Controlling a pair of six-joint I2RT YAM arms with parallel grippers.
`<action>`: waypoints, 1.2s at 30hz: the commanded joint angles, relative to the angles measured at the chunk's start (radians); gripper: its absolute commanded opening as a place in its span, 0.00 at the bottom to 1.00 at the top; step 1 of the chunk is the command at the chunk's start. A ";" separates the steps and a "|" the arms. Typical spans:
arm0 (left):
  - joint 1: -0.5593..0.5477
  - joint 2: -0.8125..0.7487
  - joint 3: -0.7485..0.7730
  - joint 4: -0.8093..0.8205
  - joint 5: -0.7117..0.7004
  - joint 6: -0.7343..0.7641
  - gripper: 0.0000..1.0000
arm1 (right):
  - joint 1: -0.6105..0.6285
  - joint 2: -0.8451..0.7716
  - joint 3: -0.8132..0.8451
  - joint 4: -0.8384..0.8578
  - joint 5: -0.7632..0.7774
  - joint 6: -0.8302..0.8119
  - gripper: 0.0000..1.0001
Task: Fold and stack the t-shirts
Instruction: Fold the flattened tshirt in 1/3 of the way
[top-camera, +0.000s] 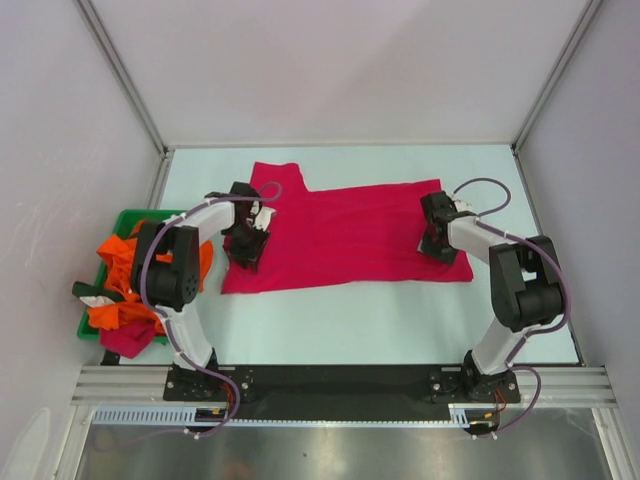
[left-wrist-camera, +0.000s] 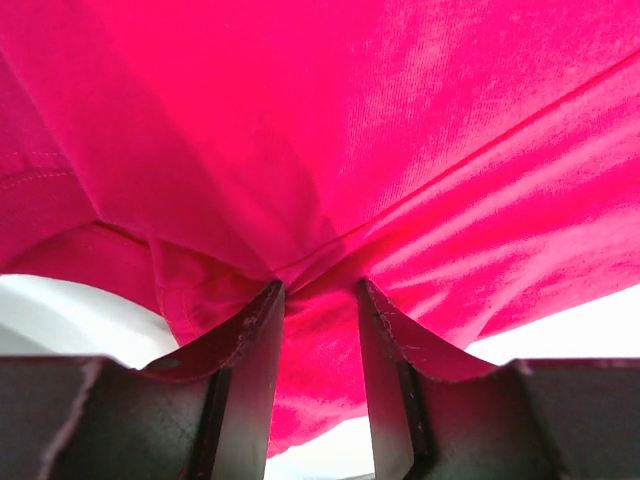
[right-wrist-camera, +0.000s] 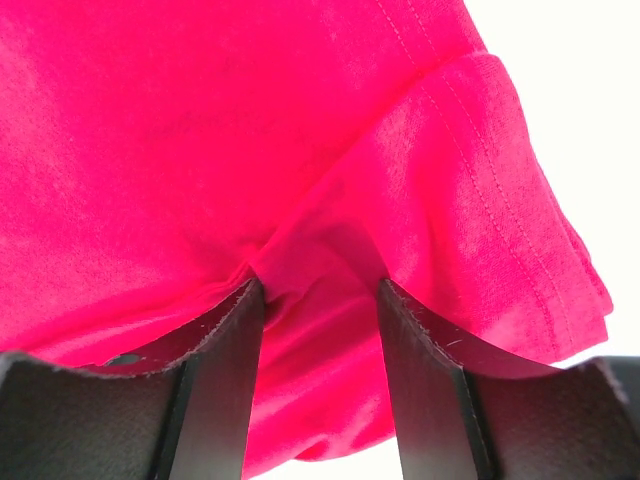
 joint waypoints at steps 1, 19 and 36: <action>0.000 -0.043 -0.069 -0.110 -0.006 0.036 0.42 | -0.009 -0.036 -0.078 -0.191 -0.016 -0.021 0.54; 0.001 -0.119 -0.119 -0.122 0.044 0.036 0.41 | 0.013 -0.244 -0.189 -0.220 -0.027 -0.006 0.56; 0.056 0.268 0.889 -0.108 -0.066 -0.114 0.47 | 0.017 -0.058 0.416 -0.060 -0.002 -0.198 0.61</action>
